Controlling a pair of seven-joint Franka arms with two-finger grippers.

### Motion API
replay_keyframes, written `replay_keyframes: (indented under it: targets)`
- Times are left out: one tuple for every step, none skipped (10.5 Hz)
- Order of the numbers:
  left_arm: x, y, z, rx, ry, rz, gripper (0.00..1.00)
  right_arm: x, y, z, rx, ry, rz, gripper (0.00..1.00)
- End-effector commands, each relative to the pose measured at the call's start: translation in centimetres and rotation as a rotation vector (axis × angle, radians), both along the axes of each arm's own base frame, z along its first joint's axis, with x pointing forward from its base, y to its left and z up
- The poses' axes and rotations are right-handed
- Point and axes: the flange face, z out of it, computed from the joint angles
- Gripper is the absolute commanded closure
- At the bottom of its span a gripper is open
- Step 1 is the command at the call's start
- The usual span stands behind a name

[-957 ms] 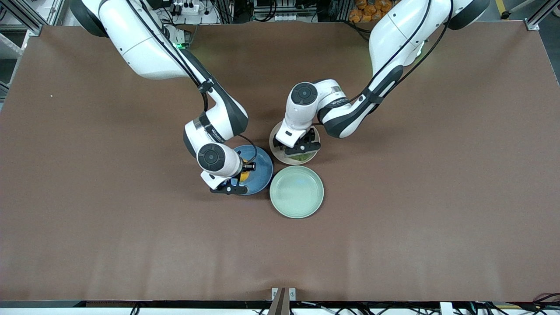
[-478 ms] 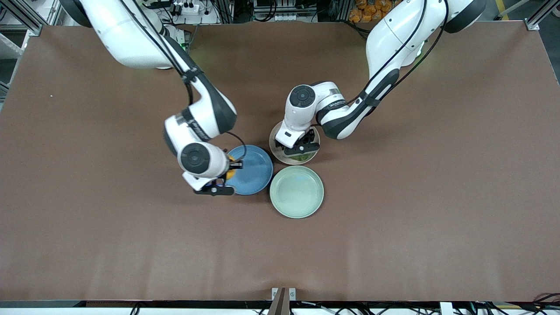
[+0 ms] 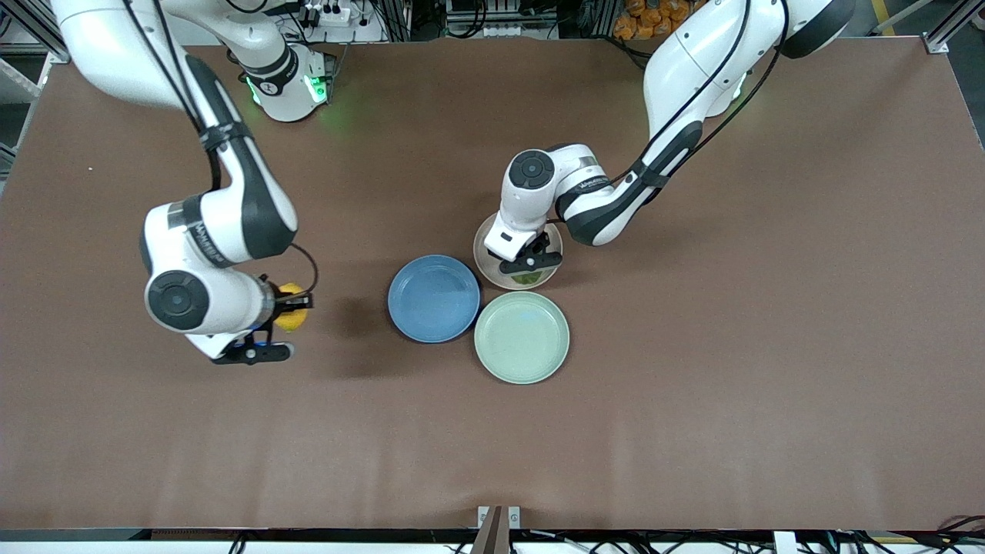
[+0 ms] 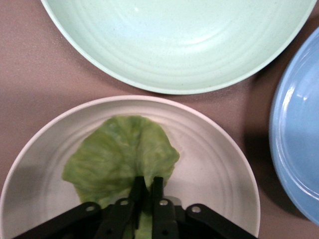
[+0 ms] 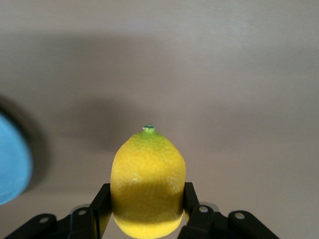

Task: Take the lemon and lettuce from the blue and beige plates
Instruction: 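Lift the lemon with the right gripper while the left gripper lifts the lettuce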

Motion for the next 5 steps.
replay_keyframes:
  targets:
    - [0.6, 0.3, 2.2, 0.043, -0.046, 0.021, 1.00, -2.3, -4.6, -5.6, 0.026, -0.033, 0.051, 1.00]
    - [1.3, 0.9, 4.1, 0.064, -0.065, 0.034, 1.00, -2.9, -5.5, -6.8, 0.029, -0.034, 0.044, 1.00]
    - [2.1, 1.7, 6.6, 0.087, -0.087, 0.050, 1.00, -3.4, -5.6, -7.6, 0.030, -0.027, 0.044, 1.00]
    - [2.8, 2.6, 9.3, 0.109, -0.105, 0.073, 1.00, -4.0, -6.2, -8.8, 0.032, -0.023, 0.035, 1.00]
    - [3.5, 3.7, 11.7, 0.129, -0.119, 0.091, 1.00, -4.5, -7.1, -9.7, 0.035, -0.026, 0.024, 1.00]
